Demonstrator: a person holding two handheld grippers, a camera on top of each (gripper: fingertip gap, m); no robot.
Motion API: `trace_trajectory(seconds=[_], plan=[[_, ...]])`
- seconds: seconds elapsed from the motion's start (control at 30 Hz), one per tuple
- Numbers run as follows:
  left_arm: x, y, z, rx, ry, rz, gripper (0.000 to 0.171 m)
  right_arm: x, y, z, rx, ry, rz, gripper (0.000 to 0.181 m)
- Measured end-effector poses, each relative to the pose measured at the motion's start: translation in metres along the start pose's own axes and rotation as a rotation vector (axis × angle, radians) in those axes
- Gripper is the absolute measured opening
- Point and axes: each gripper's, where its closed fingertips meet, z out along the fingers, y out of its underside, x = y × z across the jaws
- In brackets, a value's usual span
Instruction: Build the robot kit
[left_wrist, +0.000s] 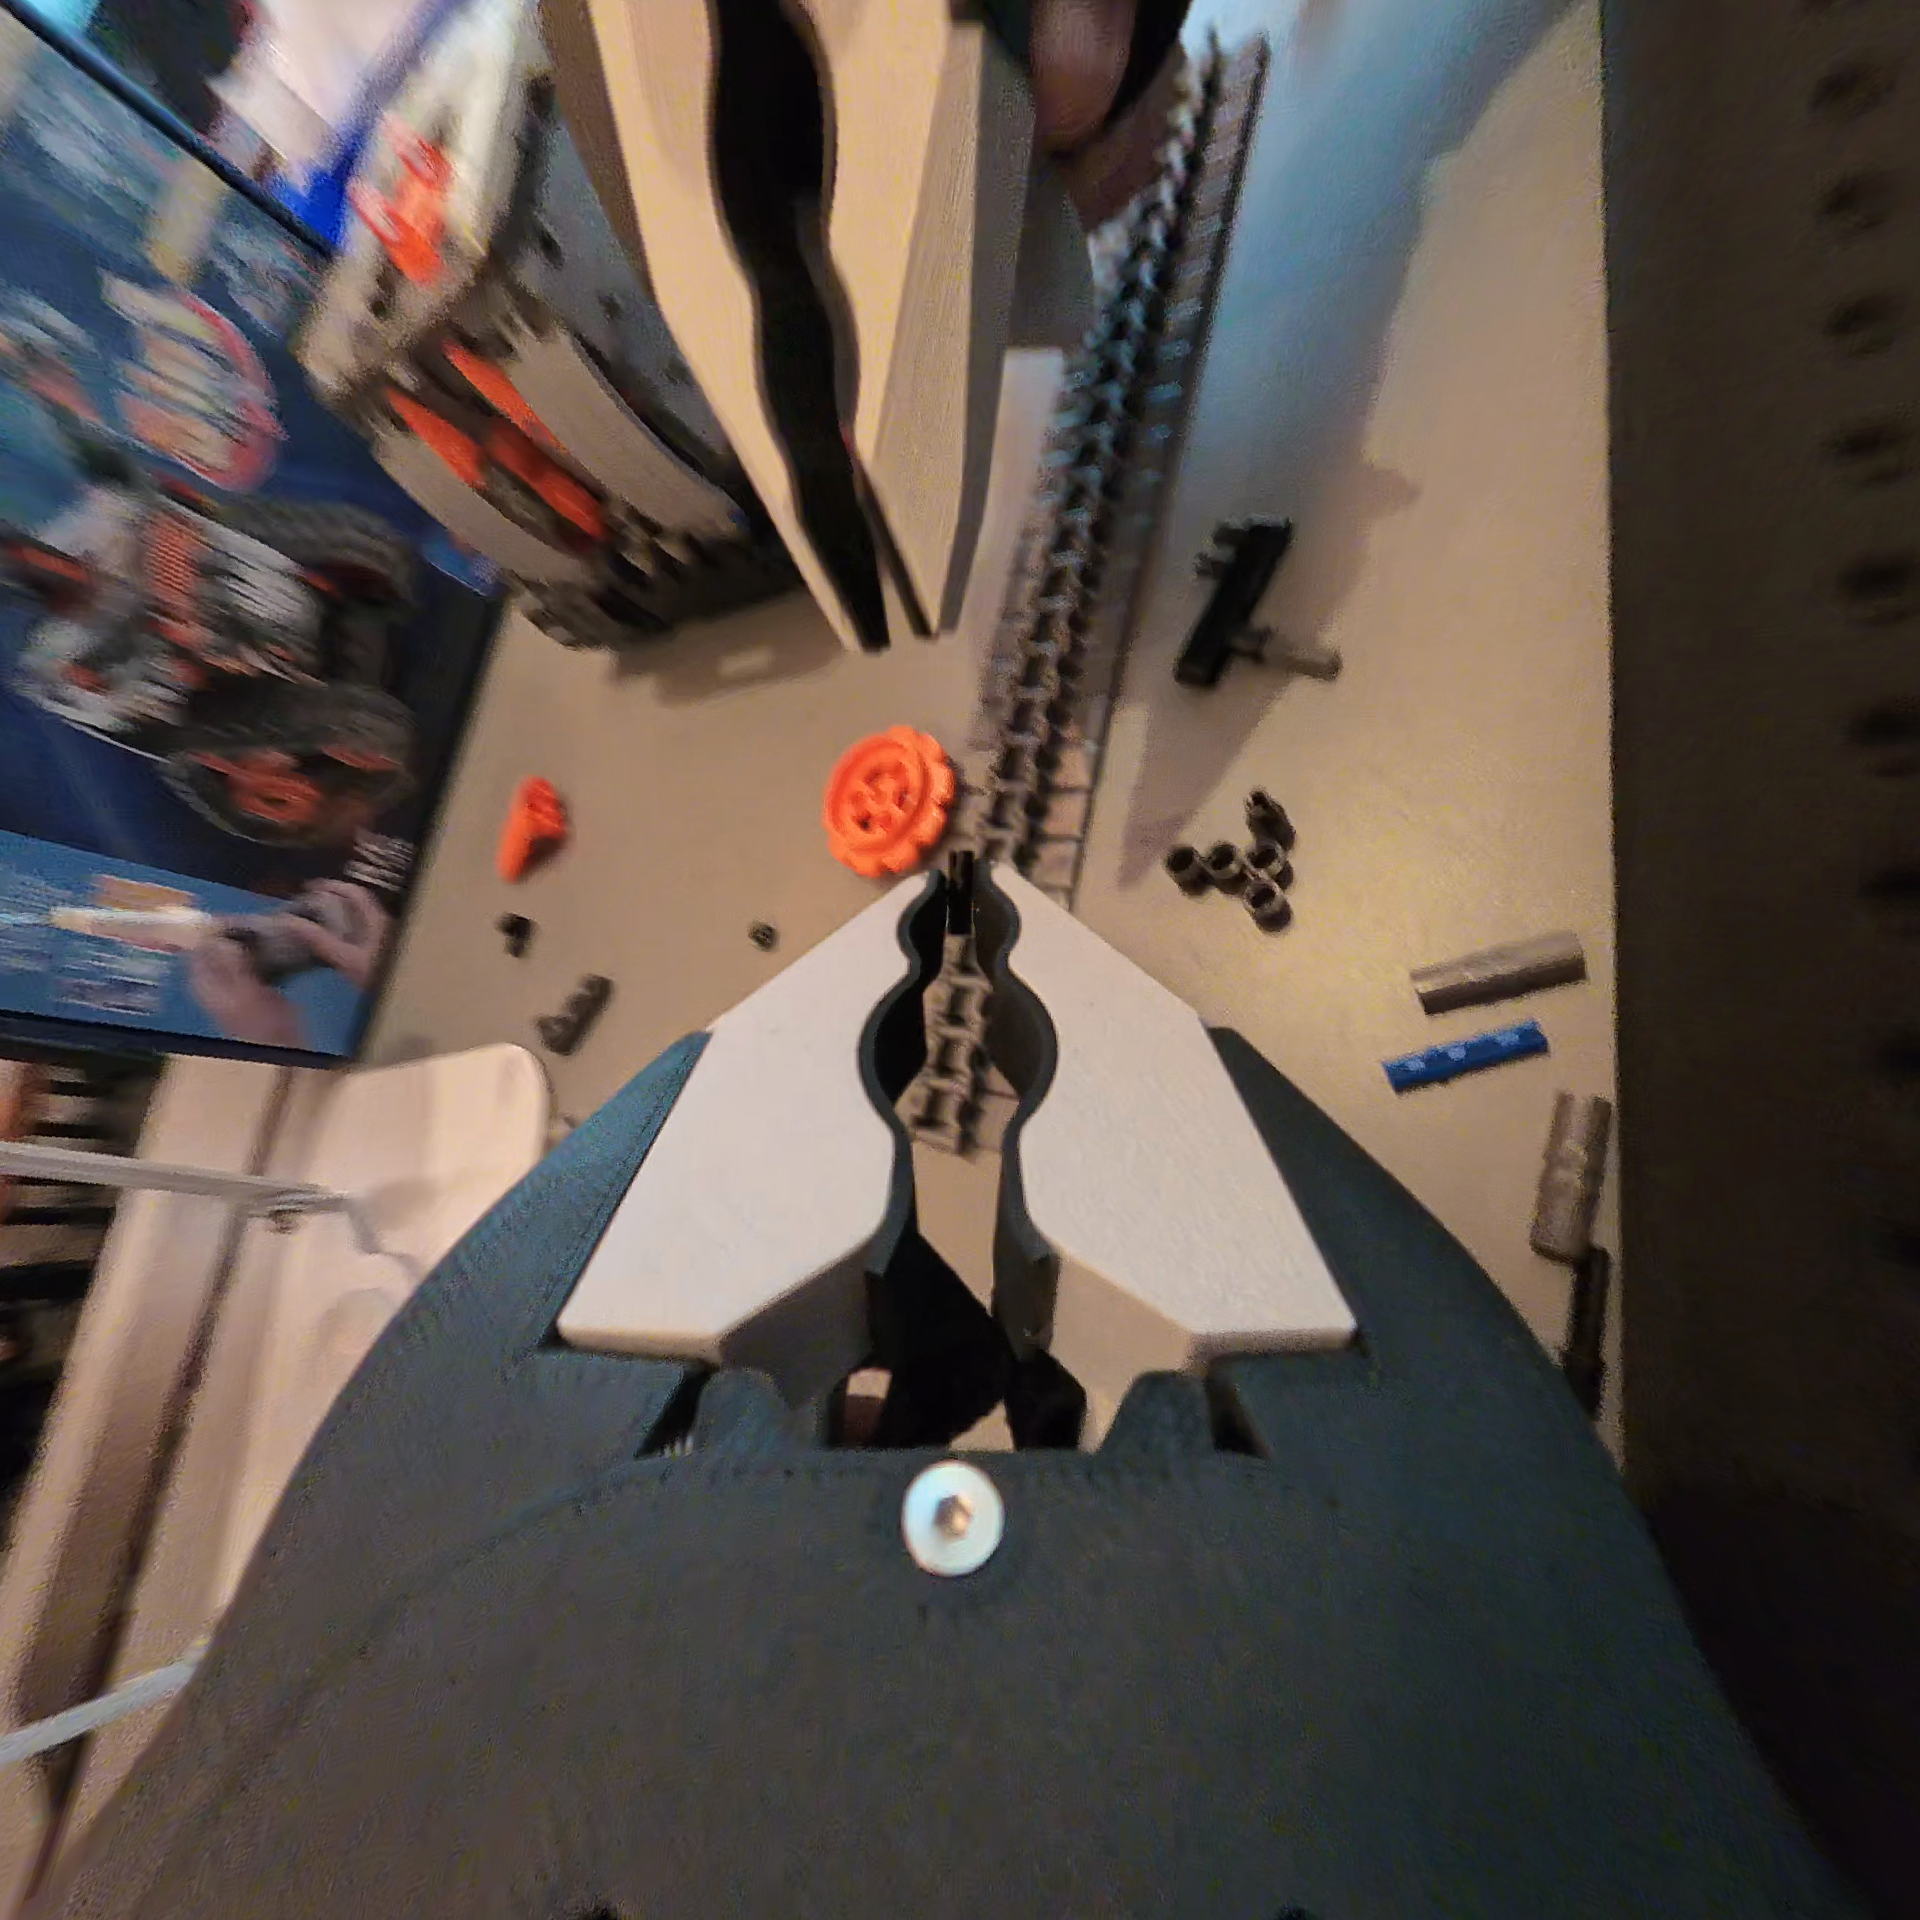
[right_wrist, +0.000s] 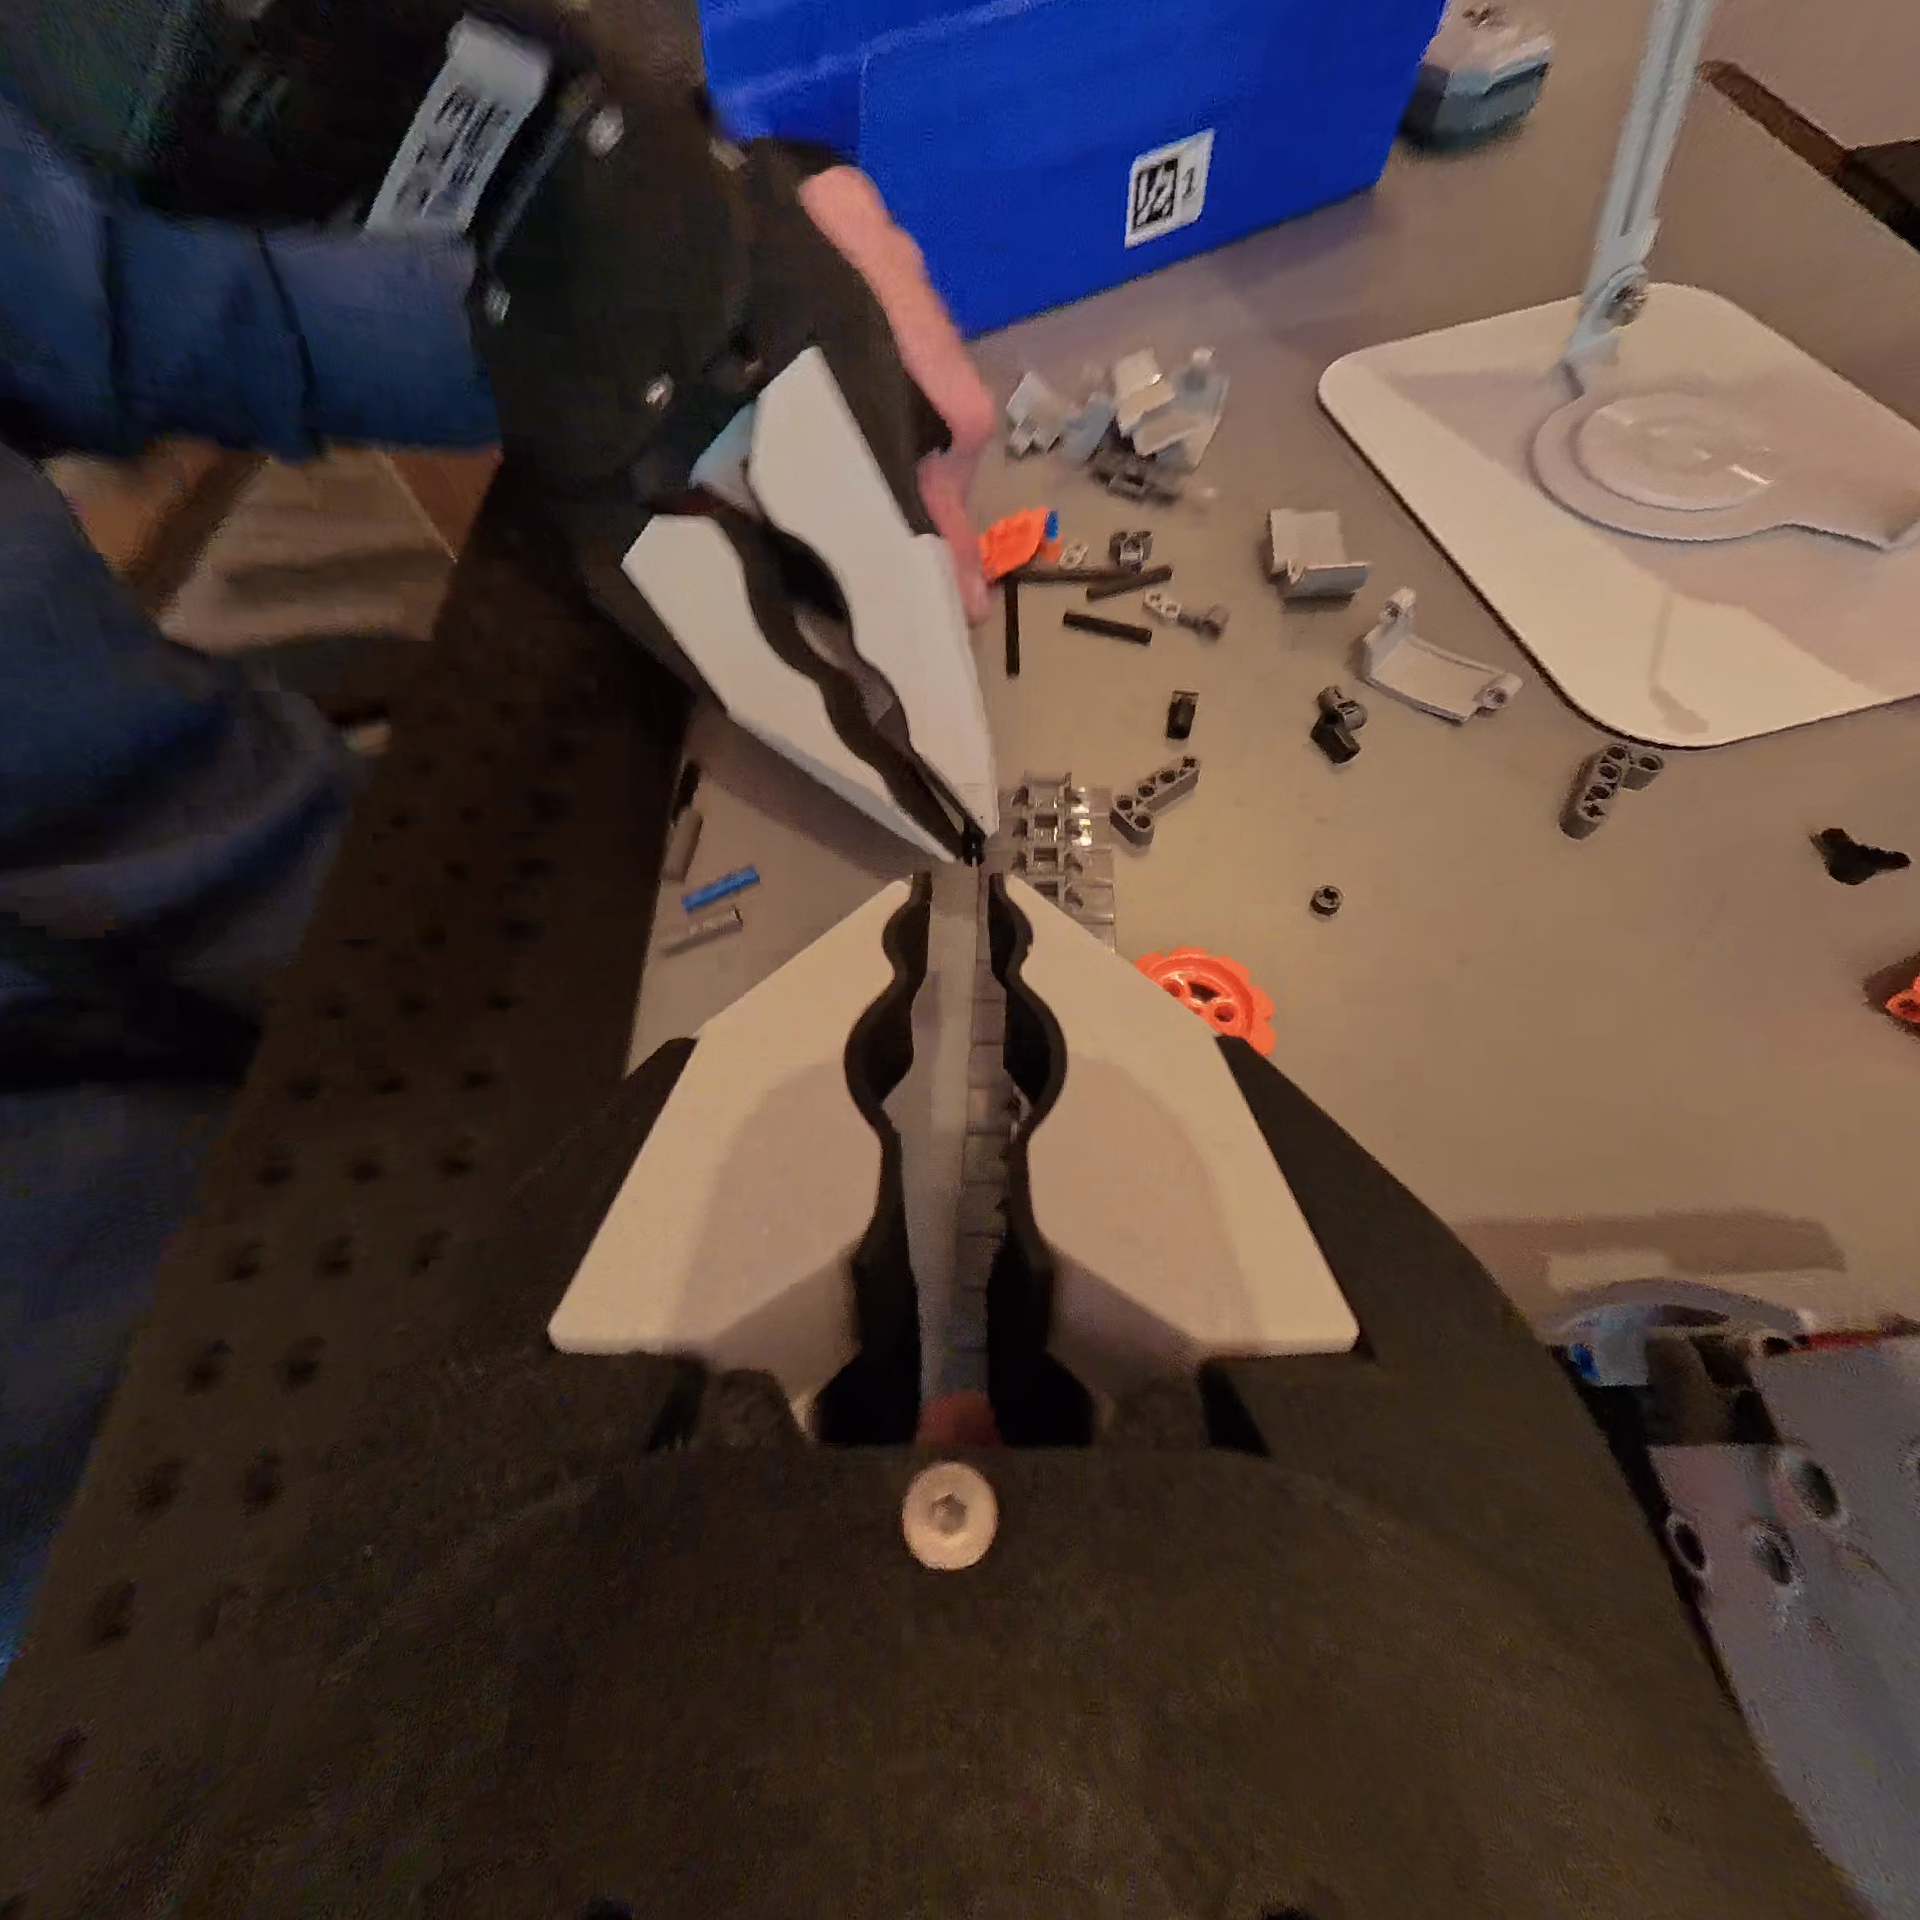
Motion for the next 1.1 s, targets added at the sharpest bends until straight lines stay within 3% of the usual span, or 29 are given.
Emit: trace_trajectory(seconds=[0.2,0.33,0.67,0.9,1.0,1.1], plan=[[-0.017,-0.036,-0.009,0.102,-0.203,0.131,0.005,0.005,-0.013,-0.002,0.113,-0.047,0.163,0.015],[-0.018,-0.044,-0.009,0.107,-0.261,0.207,0.005,0.002,-0.015,-0.001,0.136,-0.08,0.204,0.012],[-0.019,-0.053,-0.013,0.13,-0.351,0.317,0.004,-0.007,-0.024,-0.006,0.189,-0.149,0.238,0.001],[-0.023,-0.057,-0.021,0.167,-0.345,0.27,0.015,-0.008,-0.025,-0.01,0.188,-0.147,0.201,0.0],[-0.019,-0.058,-0.019,0.16,-0.333,0.29,0.004,-0.008,-0.027,-0.012,0.195,-0.152,0.201,0.0],[-0.019,-0.059,-0.019,0.157,-0.334,0.281,0.003,-0.008,-0.028,-0.014,0.199,-0.147,0.195,0.0]])
